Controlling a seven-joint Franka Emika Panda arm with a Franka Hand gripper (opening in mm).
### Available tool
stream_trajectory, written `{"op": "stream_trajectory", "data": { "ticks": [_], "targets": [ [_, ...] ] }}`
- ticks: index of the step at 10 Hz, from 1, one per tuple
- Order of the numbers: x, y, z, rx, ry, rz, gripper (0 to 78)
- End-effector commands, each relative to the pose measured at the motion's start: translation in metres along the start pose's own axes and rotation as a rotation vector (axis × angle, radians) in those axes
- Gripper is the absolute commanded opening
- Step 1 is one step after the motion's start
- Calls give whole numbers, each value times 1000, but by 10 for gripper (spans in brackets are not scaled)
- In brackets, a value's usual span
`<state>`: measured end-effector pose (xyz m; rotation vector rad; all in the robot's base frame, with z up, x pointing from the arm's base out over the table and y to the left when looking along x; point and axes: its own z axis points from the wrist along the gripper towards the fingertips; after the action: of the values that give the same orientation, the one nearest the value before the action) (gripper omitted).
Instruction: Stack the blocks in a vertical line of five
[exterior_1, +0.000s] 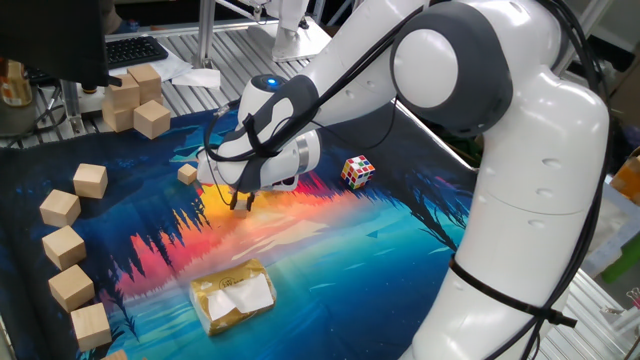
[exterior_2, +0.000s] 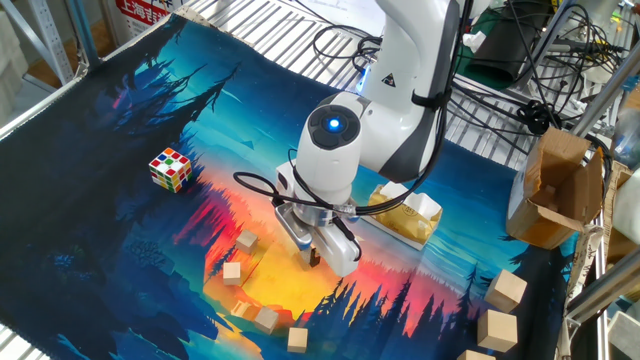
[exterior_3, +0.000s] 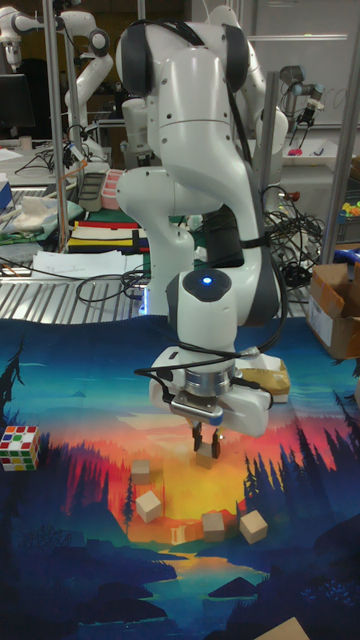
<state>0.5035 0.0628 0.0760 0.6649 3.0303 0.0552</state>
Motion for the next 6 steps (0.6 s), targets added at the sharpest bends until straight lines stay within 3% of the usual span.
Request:
{"op": "stream_trajectory", "data": {
  "ticks": [1,5,6],
  "targets": [
    [10,6,-52,40,-2,-174,12],
    [7,6,-57,40,2,-221,12],
    [-2,1,-60,40,3,-260,12]
  ]
}}
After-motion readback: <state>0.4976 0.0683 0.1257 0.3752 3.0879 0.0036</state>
